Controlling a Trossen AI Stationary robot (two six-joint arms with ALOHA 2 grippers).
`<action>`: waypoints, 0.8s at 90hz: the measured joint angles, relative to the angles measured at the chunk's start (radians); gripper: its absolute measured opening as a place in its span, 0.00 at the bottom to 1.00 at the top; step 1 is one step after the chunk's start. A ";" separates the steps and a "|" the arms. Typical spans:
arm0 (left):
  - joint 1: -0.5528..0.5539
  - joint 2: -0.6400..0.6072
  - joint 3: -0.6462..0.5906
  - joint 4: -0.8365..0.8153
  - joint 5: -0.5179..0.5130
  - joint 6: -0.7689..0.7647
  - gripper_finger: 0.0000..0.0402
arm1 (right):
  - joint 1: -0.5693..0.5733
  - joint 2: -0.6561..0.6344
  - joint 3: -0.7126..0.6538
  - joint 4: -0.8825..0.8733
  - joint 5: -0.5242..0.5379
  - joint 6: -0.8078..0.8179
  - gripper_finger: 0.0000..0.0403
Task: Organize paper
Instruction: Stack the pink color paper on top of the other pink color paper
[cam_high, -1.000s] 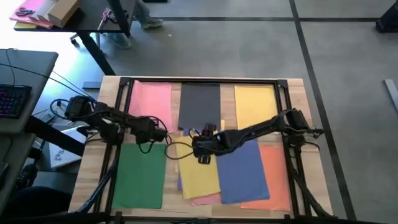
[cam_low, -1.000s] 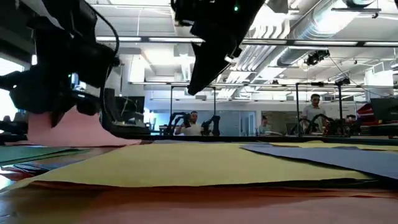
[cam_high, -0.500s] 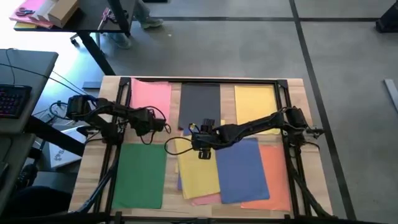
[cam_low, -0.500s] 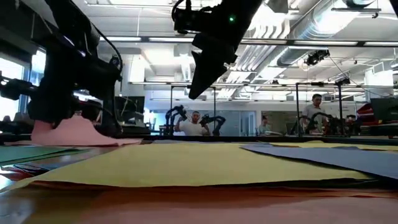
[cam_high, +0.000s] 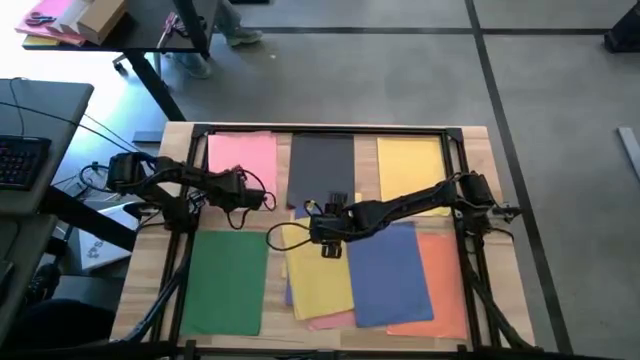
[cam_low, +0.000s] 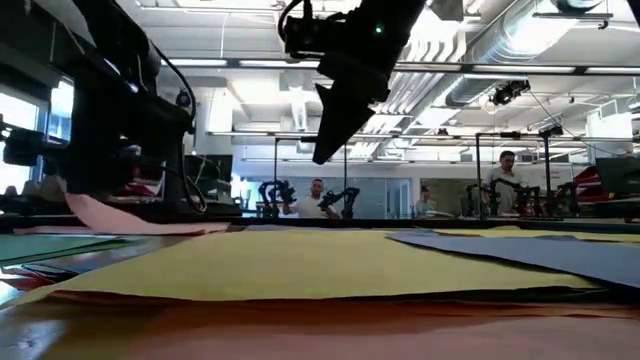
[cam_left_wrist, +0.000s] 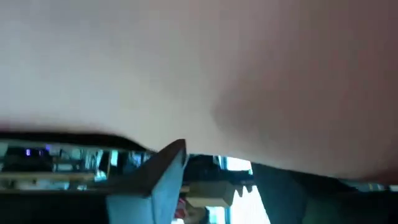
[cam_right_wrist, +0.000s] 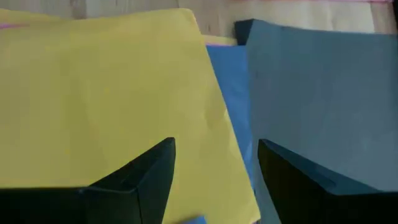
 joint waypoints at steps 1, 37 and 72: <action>0.000 0.000 0.000 -0.004 -0.004 -0.008 0.48 | 0.000 0.000 0.000 0.000 0.000 0.002 0.54; 0.094 -0.020 0.040 -0.025 0.020 -0.354 0.57 | 0.034 0.000 0.000 -0.070 -0.008 0.056 0.54; 0.280 -0.191 0.148 0.649 0.522 -0.929 0.57 | 0.002 -0.045 -0.001 -0.074 0.072 0.005 0.54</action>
